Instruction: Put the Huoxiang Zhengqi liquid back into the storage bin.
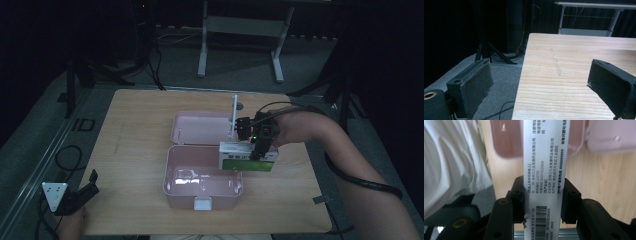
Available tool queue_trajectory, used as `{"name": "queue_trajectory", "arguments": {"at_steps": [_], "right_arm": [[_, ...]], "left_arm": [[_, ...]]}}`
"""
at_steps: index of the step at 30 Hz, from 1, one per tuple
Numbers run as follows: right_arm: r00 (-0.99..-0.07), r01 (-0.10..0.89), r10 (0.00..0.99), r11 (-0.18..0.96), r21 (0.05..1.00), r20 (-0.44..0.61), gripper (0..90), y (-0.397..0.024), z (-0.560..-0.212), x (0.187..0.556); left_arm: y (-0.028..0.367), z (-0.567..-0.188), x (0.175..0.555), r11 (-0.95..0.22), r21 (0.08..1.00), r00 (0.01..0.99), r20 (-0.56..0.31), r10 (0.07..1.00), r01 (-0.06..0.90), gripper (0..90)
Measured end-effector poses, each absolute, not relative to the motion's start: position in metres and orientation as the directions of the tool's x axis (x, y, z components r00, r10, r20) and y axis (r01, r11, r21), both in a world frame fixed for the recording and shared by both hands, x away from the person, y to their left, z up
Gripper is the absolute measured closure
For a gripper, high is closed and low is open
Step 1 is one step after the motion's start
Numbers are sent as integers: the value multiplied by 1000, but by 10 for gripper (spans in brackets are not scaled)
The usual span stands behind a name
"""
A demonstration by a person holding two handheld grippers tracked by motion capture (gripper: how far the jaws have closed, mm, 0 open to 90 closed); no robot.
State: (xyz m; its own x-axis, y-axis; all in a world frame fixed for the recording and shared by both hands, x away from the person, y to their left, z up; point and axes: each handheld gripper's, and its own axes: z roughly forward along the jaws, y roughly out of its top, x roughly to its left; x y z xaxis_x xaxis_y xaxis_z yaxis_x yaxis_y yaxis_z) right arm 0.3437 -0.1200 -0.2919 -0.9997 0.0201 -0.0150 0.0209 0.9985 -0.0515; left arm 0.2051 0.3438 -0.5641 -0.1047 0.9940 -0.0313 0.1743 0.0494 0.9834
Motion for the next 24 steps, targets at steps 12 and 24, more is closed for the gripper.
{"name": "queue_trajectory", "arguments": {"at_steps": [12,24], "right_arm": [[-999,-47,-46,997,-63,5,620,-70,-299,335],[-994,-97,-94,994,-58,53,620,-36,-328,330]], "left_arm": [[345,-564,205,55,983,-102,-38,994,172,59],[345,-564,205,58,983,-101,-41,994,173,59]]}}
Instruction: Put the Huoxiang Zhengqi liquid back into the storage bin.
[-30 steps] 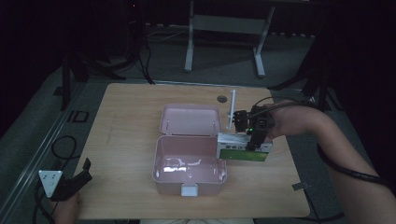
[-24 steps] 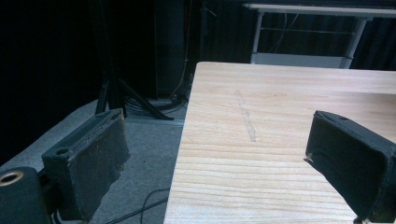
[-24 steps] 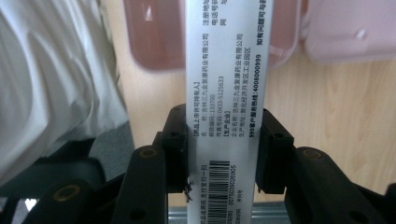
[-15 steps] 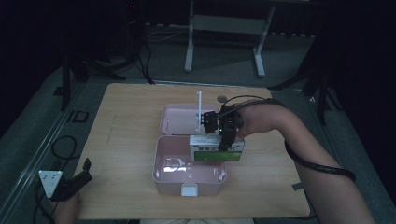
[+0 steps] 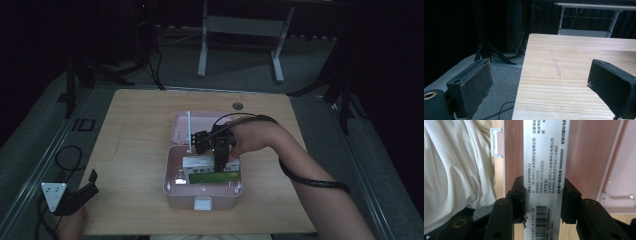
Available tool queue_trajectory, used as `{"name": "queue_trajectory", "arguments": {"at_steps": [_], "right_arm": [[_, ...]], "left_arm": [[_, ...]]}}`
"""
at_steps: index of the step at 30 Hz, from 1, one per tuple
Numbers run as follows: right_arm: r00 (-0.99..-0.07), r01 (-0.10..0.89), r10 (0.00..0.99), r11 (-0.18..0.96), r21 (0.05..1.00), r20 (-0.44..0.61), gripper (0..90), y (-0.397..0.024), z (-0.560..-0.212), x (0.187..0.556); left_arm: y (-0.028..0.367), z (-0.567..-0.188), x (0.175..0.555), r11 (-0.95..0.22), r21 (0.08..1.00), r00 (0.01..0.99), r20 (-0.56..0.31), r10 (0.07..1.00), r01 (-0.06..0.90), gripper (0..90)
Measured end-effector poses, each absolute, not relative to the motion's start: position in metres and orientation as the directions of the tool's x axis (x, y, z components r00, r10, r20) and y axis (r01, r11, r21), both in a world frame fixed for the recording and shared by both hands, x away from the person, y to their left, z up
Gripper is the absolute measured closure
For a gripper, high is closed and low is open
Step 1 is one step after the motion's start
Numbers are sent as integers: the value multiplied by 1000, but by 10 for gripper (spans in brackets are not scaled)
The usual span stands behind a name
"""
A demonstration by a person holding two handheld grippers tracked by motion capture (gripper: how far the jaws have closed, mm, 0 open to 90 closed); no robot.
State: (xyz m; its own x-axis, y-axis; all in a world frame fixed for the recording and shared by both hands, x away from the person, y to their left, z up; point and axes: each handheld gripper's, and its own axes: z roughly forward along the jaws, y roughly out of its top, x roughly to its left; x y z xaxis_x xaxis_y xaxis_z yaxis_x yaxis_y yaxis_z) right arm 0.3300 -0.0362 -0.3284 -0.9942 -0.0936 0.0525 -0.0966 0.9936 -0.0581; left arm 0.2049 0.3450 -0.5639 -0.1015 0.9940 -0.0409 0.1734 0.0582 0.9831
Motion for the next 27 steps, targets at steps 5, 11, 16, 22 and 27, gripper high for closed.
{"name": "queue_trajectory", "arguments": {"at_steps": [5,11,16,22,27], "right_arm": [[-993,-102,-98,993,-61,67,620,-32,-343,330],[-992,-100,-95,993,-63,82,620,-29,-370,330],[-991,-98,-90,992,-76,98,620,-30,-391,330],[-993,-91,-84,993,-81,88,620,-30,-409,328],[-991,-92,-82,992,-91,107,620,-33,-425,326]], "left_arm": [[345,-564,205,57,983,-101,-40,994,173,58],[345,-564,205,58,983,-99,-41,994,173,59],[346,-564,205,58,983,-97,-41,994,174,59],[345,-564,205,59,983,-97,-43,994,171,59],[345,-564,205,58,983,-97,-42,994,172,58]]}}
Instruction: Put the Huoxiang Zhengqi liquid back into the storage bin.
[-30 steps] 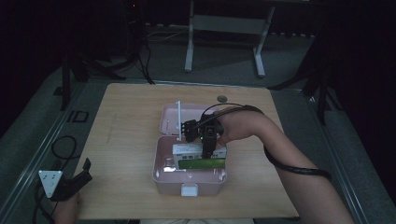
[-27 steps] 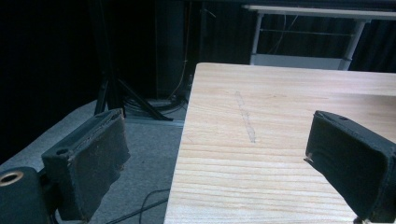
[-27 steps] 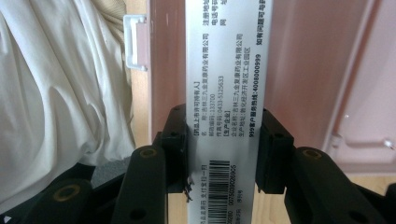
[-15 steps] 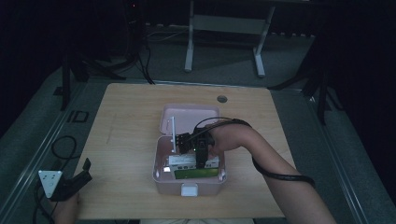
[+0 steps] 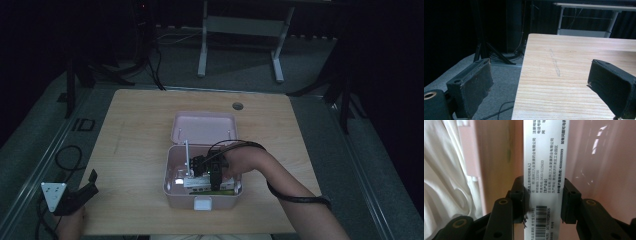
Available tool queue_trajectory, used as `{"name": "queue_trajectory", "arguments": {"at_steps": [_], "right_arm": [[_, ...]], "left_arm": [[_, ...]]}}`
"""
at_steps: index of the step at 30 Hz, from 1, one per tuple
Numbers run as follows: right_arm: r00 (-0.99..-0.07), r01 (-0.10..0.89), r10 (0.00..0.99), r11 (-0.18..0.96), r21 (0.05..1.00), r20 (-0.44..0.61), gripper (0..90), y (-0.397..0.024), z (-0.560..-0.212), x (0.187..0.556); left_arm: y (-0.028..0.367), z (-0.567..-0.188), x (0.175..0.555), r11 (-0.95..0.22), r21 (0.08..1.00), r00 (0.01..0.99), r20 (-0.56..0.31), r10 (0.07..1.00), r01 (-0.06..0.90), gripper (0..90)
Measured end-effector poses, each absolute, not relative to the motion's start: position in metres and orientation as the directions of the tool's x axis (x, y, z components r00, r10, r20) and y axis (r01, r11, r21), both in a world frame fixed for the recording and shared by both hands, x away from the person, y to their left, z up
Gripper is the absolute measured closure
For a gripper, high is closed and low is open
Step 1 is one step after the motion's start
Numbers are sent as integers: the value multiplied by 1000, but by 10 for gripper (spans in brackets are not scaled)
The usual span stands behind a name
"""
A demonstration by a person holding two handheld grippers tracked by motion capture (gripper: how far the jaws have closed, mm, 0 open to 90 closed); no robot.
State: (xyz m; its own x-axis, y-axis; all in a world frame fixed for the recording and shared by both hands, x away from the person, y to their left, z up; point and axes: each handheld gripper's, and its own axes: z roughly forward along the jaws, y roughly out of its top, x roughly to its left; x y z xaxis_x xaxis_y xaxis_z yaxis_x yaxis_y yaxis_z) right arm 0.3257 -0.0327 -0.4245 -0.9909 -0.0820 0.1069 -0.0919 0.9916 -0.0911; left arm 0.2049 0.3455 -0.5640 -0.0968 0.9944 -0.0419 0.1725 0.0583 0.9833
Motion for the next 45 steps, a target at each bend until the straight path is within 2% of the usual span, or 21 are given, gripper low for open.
{"name": "queue_trajectory", "arguments": {"at_steps": [25,28,40,43,45], "right_arm": [[-990,-55,-41,993,-102,137,613,-47,-454,327],[-988,-59,-44,993,-104,146,587,-47,-453,327],[-993,-59,-54,997,-41,102,518,-57,-418,324],[-998,-23,-26,999,40,64,481,-73,-394,330],[-999,4,0,996,85,41,402,-83,-384,332]], "left_arm": [[345,-564,205,56,983,-96,-39,995,175,58],[345,-564,205,55,983,-94,-39,995,176,58],[345,-564,205,55,983,-93,-39,995,176,58],[345,-564,206,53,983,-93,-37,995,178,58],[345,-564,206,55,983,-94,-39,995,176,58]]}}
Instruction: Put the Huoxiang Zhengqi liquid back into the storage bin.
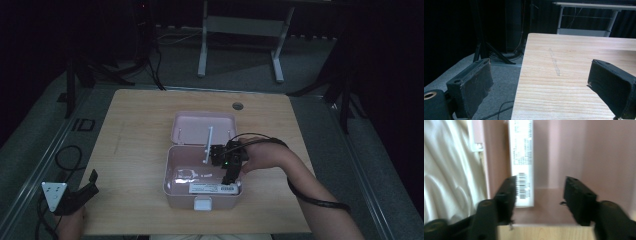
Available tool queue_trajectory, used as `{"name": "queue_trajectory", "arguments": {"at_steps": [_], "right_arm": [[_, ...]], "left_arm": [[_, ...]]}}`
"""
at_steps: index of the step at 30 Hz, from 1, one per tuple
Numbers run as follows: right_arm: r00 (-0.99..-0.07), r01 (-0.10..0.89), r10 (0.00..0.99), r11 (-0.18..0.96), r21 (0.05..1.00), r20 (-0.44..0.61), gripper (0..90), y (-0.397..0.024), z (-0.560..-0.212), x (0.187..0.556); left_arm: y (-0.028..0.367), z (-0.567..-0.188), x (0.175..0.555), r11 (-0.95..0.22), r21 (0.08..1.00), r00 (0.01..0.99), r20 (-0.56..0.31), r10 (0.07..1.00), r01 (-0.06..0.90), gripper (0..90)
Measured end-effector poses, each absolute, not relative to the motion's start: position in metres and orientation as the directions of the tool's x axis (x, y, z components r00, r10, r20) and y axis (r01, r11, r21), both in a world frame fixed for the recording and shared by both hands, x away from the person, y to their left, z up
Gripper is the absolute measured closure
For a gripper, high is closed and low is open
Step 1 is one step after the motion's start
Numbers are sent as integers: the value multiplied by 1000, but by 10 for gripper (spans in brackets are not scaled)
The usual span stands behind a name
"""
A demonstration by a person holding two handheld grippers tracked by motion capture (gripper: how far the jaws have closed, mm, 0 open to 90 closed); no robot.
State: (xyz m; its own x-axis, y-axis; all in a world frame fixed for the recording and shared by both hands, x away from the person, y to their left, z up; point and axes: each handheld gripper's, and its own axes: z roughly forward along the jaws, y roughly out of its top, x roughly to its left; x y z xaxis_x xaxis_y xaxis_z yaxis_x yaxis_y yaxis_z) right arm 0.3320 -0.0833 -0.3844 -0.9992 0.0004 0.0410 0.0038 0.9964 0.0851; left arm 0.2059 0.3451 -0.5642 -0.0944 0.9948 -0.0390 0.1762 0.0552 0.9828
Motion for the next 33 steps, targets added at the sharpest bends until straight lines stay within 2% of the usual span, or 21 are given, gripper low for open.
{"name": "queue_trajectory", "arguments": {"at_steps": [3,5,9,13,19,25,33], "right_arm": [[-1000,10,14,986,168,-21,209,-97,-376,332],[-1000,-9,-5,980,201,-19,129,-107,-372,331],[-999,-21,-11,967,255,-41,123,-123,-366,335],[-997,49,63,947,317,-36,132,-141,-364,348],[-985,122,157,926,358,-70,131,-173,-372,359],[-972,184,225,905,382,-64,132,-192,-394,370],[-930,312,364,855,414,-49,133,-215,-448,388]], "left_arm": [[345,-564,206,56,983,-95,-40,995,176,58],[345,-564,206,56,983,-95,-39,995,177,58],[345,-564,206,56,983,-95,-39,995,176,58],[345,-564,206,57,983,-94,-41,995,176,58],[345,-564,206,59,983,-91,-44,995,174,58],[345,-564,206,56,983,-91,-41,995,175,58],[345,-564,206,58,983,-92,-42,995,176,58]]}}
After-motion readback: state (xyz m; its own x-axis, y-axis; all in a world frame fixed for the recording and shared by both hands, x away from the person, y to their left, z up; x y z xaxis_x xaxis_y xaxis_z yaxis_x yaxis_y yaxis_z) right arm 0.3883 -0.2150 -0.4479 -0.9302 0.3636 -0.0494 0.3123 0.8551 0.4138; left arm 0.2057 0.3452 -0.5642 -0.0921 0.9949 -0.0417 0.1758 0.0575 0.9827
